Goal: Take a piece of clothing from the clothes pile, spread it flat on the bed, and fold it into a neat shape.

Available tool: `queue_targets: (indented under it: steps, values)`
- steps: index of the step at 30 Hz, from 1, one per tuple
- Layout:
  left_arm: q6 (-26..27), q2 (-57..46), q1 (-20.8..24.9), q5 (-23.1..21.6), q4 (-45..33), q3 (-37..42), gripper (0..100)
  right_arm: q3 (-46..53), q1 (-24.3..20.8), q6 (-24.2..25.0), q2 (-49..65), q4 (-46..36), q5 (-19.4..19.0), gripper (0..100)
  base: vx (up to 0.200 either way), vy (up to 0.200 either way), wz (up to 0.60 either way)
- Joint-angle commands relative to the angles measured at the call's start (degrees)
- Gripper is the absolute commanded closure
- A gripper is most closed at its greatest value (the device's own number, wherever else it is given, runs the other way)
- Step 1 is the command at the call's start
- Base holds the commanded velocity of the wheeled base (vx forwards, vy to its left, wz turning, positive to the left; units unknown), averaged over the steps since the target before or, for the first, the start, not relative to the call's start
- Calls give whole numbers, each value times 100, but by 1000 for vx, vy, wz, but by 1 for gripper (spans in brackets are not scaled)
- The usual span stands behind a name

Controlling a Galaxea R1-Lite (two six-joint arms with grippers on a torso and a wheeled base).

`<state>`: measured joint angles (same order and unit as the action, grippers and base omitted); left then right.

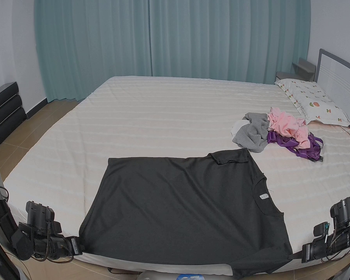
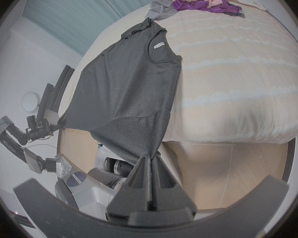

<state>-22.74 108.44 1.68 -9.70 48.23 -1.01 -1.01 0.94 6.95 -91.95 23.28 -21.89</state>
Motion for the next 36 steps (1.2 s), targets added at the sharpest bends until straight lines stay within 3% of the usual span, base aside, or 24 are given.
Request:
queue_targets:
  steps: [1, 25, 29, 36]
  values:
    - [85, -279, -1, 21, -129, 84, 100, 101, 3, -88, 248, -140, 10, 100, 0, 0, 0]
    - [735, -1035, -1, 74, -1342, -4, 100, 13, 3, -273, 942, -790, 19, 100, 0, 0, 0]
    - [674, -1061, -1, 83, -1333, -259, 100, -233, 3, -255, 890, -790, 36, 100, 0, 0, 0]
    - [-284, -1070, 104, 91, -1333, -1059, 100, -989, 187, 8, 644, -773, 45, 100, 0, 0, 0]
